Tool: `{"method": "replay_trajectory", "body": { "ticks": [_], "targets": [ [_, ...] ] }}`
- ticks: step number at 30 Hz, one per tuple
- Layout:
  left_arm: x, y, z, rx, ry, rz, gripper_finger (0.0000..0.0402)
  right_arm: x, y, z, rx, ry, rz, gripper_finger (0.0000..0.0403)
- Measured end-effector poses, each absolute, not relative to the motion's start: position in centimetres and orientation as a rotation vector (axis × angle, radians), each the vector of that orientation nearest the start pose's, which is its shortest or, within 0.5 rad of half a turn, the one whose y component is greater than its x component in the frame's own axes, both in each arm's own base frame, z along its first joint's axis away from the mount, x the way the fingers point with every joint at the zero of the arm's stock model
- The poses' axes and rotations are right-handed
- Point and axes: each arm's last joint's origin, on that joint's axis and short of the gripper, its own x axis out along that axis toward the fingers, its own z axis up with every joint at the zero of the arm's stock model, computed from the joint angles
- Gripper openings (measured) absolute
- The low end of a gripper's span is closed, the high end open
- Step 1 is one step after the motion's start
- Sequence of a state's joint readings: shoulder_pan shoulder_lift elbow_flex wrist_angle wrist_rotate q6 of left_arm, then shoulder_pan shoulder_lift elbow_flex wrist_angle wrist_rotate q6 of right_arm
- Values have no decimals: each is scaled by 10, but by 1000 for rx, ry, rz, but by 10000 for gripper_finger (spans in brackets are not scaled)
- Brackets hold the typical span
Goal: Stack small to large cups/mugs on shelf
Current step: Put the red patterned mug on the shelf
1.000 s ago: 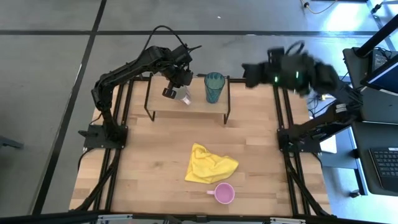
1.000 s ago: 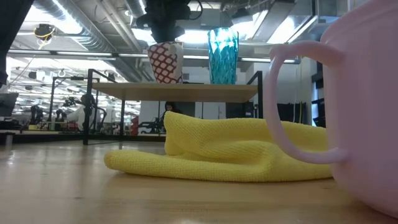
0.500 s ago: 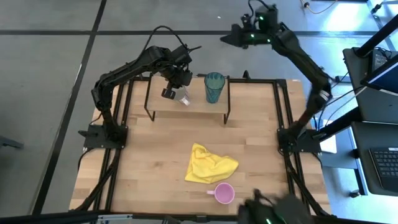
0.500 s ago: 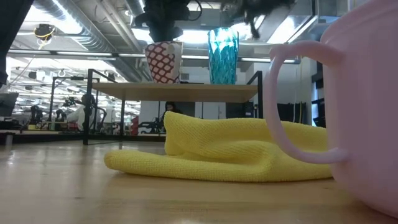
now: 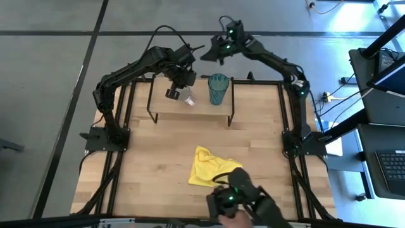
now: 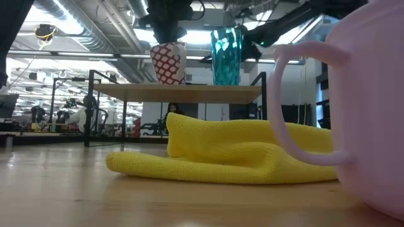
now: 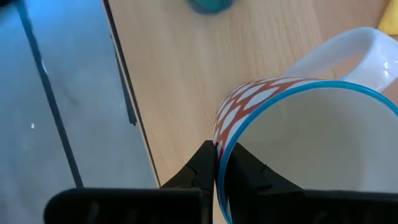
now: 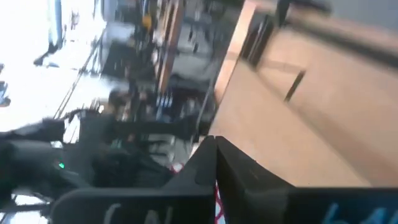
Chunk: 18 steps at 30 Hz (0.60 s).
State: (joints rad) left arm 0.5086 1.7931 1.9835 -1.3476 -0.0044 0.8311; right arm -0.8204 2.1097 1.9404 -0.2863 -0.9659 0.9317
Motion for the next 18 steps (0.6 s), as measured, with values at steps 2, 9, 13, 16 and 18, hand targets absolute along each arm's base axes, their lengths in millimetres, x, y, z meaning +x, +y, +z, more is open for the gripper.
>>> {"method": "replay_trajectory", "body": {
  "ticks": [2, 9, 13, 16, 18],
  "targets": [
    [304, 169, 378, 435, 1213, -32, 14, 354, -336, 297, 1286, 380, 48, 4],
    [305, 169, 379, 421, 1182, -48, 14, 366, -332, 278, 1263, 431, 132, 4],
    [307, 170, 379, 422, 1154, -52, 14, 367, -331, 277, 1231, 437, 154, 4],
    [311, 171, 377, 423, 1141, -53, 14, 369, -327, 277, 1233, 448, 182, 5],
    [312, 172, 374, 416, 1152, -62, 14, 373, -322, 278, 1229, 459, 213, 5]
  ]
}}
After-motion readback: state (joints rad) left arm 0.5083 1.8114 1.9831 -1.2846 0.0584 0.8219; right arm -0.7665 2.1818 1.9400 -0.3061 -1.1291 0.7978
